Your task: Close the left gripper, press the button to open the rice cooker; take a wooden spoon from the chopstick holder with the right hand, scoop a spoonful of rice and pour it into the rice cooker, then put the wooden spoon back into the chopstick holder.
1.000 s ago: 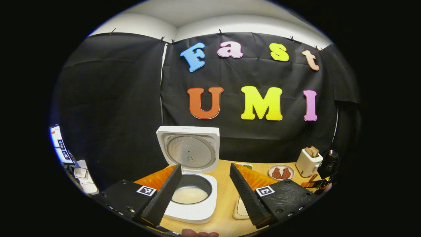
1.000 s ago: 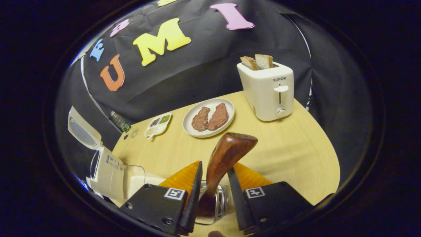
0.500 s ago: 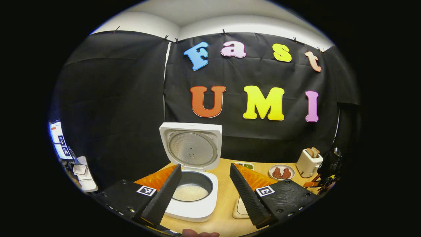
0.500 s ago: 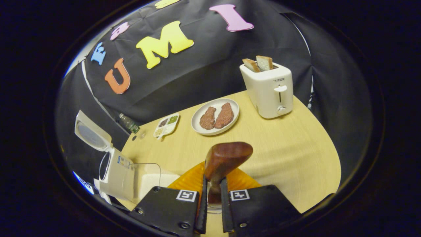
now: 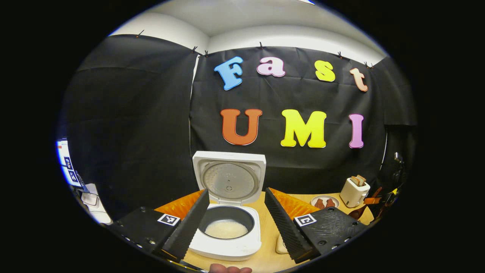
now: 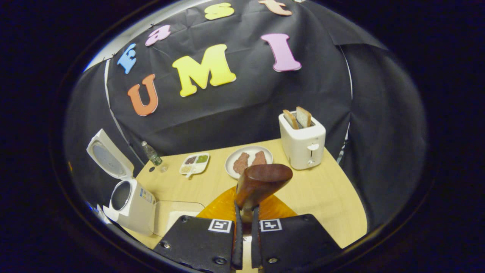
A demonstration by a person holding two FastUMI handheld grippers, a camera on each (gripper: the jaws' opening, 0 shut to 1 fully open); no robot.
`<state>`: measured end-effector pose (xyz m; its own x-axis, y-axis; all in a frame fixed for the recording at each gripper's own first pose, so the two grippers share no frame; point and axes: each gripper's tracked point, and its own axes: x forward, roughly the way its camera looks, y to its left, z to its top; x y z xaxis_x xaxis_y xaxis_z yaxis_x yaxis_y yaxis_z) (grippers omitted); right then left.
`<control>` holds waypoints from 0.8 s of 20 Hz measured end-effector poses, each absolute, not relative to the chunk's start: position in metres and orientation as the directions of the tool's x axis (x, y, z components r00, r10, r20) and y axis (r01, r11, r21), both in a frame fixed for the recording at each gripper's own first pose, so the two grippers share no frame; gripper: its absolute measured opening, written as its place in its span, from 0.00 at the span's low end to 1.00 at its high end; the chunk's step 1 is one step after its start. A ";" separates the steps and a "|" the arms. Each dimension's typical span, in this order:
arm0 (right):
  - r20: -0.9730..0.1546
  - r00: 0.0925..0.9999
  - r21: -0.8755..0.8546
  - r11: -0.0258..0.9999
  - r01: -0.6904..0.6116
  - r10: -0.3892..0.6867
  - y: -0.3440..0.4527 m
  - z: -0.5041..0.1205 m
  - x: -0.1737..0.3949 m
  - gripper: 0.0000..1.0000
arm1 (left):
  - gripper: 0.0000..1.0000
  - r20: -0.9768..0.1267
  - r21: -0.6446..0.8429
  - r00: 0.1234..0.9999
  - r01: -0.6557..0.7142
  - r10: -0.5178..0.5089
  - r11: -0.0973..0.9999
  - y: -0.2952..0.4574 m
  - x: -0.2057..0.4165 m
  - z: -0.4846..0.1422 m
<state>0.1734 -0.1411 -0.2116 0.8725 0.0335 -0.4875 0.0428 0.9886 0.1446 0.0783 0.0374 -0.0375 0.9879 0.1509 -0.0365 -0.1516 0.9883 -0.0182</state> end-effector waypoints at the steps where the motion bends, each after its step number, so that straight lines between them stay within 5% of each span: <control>1: -0.470 0.881 0.138 0.990 0.025 0.043 -0.125 -0.200 0.172 0.14 | 0.94 -0.026 -0.010 0.989 -0.146 0.145 0.989 0.044 0.077 -0.036; 6: -0.454 0.884 0.124 0.990 -0.065 0.115 -0.033 -0.183 0.162 0.14 | 0.94 -0.026 -0.020 0.994 -0.102 0.102 0.995 0.072 0.073 -0.044; 10: -0.522 0.845 0.062 0.993 -0.098 0.116 0.014 -0.238 0.163 0.14 | 0.94 -0.021 -0.003 1.000 -0.020 0.020 1.000 0.075 0.071 -0.049; 16: -0.566 0.823 -0.229 0.968 -0.100 -0.049 0.010 -0.316 0.167 0.14 | 0.94 -0.036 0.021 0.999 0.011 -0.010 1.000 0.087 0.064 -0.058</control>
